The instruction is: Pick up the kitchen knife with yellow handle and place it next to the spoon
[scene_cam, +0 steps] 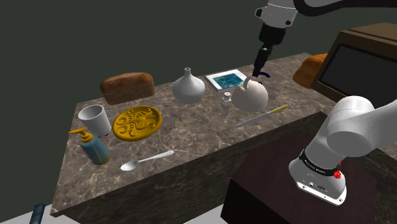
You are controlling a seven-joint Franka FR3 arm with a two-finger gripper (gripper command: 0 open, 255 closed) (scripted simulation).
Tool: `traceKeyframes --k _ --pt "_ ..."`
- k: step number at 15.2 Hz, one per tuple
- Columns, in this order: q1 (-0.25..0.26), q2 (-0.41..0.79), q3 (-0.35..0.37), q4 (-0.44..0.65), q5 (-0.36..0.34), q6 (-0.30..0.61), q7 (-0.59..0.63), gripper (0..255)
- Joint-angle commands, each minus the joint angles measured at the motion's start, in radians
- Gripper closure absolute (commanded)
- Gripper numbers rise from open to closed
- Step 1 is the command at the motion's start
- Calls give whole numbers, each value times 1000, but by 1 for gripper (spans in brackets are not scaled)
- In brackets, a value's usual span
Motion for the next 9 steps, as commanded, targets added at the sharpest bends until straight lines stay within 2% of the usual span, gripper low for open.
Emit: traceKeyframes --k 1,9 --pt "0 0 0 0 0 0 0 0" --pt "97 -87 -105 -284 -97 144 -379 0"
